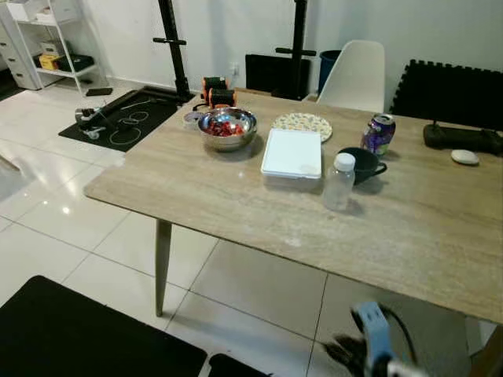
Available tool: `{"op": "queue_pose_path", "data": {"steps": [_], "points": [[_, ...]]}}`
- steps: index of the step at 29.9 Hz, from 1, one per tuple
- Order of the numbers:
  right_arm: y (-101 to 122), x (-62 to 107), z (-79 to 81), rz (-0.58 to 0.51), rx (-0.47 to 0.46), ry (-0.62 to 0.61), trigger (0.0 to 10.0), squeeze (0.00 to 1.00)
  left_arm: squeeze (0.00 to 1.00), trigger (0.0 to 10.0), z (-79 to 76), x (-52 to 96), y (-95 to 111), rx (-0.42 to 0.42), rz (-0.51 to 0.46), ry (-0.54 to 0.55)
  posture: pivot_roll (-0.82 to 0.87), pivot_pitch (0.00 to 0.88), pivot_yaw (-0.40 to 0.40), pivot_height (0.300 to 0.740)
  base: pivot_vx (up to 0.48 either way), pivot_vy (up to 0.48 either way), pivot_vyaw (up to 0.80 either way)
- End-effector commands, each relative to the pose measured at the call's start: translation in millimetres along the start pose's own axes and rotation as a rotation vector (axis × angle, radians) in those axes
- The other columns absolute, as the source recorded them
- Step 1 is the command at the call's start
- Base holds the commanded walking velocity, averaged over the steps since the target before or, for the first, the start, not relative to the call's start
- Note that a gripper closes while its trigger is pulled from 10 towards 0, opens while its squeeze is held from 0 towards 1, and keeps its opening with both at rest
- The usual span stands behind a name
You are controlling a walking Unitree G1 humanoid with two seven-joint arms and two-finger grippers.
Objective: Restocking fridge
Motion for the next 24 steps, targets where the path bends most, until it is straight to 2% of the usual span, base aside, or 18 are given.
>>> {"op": "queue_pose_path", "data": {"steps": [1,3,5,7,8,9,10,13,15,17,18,20,22,24], "points": [[17.1,-3.2,11.9,-0.058,0.034,0.177,10.0,0.00,0.00,10.0,-0.1,0.2,-4.6,-0.018,0.018,0.004,-0.05,0.000,-0.019,0.740,0.000,0.000,0.00],[41.2,-5.2,22.7,-0.141,0.078,0.295,10.0,0.00,0.00,10.0,-1.2,0.0,-4.7,-0.015,0.018,0.001,-0.05,0.000,-0.019,0.740,0.000,0.000,0.00],[48.3,-5.4,26.0,-0.169,0.088,0.325,10.0,0.00,0.00,10.0,-1.5,-0.1,-4.8,-0.014,0.018,0.001,-0.05,0.000,-0.019,0.740,0.000,0.000,0.00],[81.5,-8.7,28.0,-0.314,0.126,0.330,10.0,0.01,0.00,10.0,-1.9,-0.1,-5.2,-0.014,0.021,0.000,-0.05,0.000,-0.019,0.740,0.000,0.000,0.00],[100.1,-11.0,24.7,-0.393,0.152,0.293,10.0,0.66,0.00,10.0,-2.0,-0.1,-5.4,-0.014,0.022,-0.001,-0.06,0.000,-0.018,0.740,0.000,0.000,0.00],[100.1,-11.0,24.7,-0.393,0.152,0.293,10.0,0.66,0.00,10.0,-2.0,-0.1,-5.4,-0.014,0.022,-0.001,-0.06,0.000,-0.018,0.740,0.000,0.000,0.00],[120.0,-12.6,19.8,-0.476,0.173,0.242,10.0,1.00,0.00,10.0,-2.0,-0.1,-5.7,-0.014,0.023,-0.002,-0.05,0.000,-0.018,0.740,0.000,0.000,0.00],[171.3,-8.8,6.6,-0.678,0.204,0.147,10.0,1.00,0.00,10.0,0.0,0.3,-6.4,-0.014,0.024,0.002,-0.05,0.000,-0.018,0.740,0.000,0.000,0.00],[171.3,-8.8,6.6,-0.678,0.204,0.147,10.0,1.00,0.00,10.0,0.0,0.3,-6.4,-0.014,0.024,0.002,-0.05,0.000,-0.018,0.740,0.000,0.000,0.00],[208.7,-6.0,-1.6,-0.764,0.245,0.087,10.0,1.00,0.00,10.0,3.5,1.0,-7.0,-0.013,0.024,0.007,-0.05,0.000,-0.022,0.740,0.000,0.000,0.00],[208.7,-6.0,-1.6,-0.764,0.245,0.087,10.0,1.00,0.00,10.0,3.5,1.0,-7.0,-0.013,0.024,0.007,-0.05,0.000,-0.022,0.740,0.000,0.000,0.00],[237.7,-4.7,-7.4,-0.788,0.299,0.001,10.0,1.00,0.00,10.0,5.6,1.5,-7.6,-0.012,0.025,0.010,-0.05,0.000,-0.024,0.740,0.000,0.000,0.00],[237.7,-4.7,-7.4,-0.788,0.299,0.001,10.0,1.00,0.00,10.0,5.6,1.5,-7.6,-0.012,0.025,0.010,-0.05,0.000,-0.024,0.740,0.000,0.000,0.00],[257.2,-5.6,-15.4,-0.775,0.342,-0.105,10.0,1.00,0.00,10.0,5.7,1.5,-8.2,-0.011,0.026,0.010,-0.04,0.000,-0.026,0.740,0.000,0.000,0.00]]}}
Point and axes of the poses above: a point about 5 cm out from each wrist's last joint towards the gripper, its own x axis pointing back from the gripper into the wrist, its own y axis along the axis of the wrist's last joint, z = x × y, the point moved 1 cm from there along -x, pointing out of the wrist towards the gripper, and after that the axes turned 8 degrees about x, right-handed, at the moved point
